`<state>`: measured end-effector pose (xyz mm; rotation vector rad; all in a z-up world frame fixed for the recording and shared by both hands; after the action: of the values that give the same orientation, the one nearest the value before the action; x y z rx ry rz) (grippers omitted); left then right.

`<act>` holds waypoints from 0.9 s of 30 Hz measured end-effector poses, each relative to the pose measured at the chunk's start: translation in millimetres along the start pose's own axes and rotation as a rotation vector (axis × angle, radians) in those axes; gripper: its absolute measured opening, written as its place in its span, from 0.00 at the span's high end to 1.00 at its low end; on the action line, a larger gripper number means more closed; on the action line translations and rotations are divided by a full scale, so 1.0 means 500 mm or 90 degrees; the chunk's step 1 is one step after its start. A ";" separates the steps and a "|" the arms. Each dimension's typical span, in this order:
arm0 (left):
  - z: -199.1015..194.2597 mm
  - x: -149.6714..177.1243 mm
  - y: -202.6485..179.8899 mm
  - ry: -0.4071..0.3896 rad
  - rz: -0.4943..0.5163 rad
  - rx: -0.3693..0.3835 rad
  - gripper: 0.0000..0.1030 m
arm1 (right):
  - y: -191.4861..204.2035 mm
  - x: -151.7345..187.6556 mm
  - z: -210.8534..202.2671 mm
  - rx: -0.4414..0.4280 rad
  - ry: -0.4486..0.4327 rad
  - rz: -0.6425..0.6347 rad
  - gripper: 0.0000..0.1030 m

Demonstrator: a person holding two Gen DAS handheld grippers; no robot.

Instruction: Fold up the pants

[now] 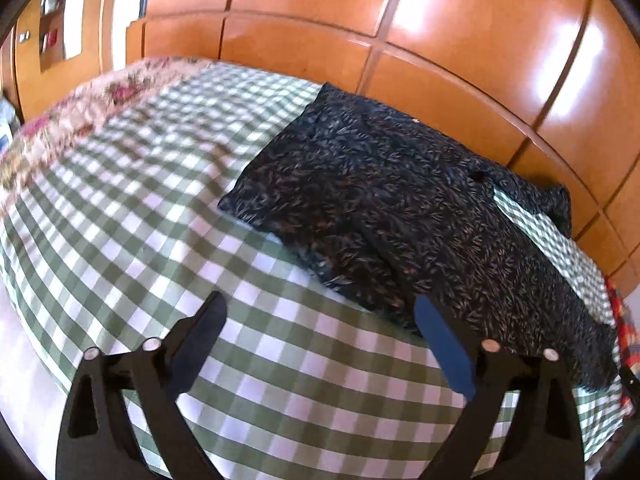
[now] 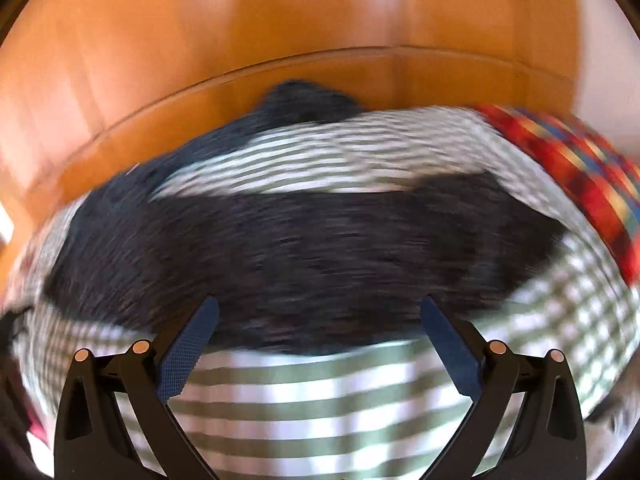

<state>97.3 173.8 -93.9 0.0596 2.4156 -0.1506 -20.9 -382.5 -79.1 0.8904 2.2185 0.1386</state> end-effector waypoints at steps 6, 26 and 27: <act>0.025 0.006 0.031 0.022 -0.042 0.039 0.22 | -0.200 -0.076 -0.005 0.083 -0.027 0.157 0.06; 0.133 -0.065 0.107 0.012 -0.170 0.067 0.56 | -0.321 -0.132 0.152 0.122 0.039 0.281 0.95; 0.145 -0.070 0.105 0.024 -0.163 0.060 0.68 | -0.316 -0.138 0.152 0.123 0.039 0.272 0.95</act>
<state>175.7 216.5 -129.4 -0.2067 2.4453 -0.3842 -24.3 -557.8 -148.4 1.4787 2.0908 0.1546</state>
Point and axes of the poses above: each gripper's, at about its wrist camera, not at the fingertips, and z roughly the way its jaws point, y to its left, x to its underside, the point moved 4 cm from there along z, roughly the way its jaws point, and after that the axes turned 15 degrees about z, right-handed, at the moved point
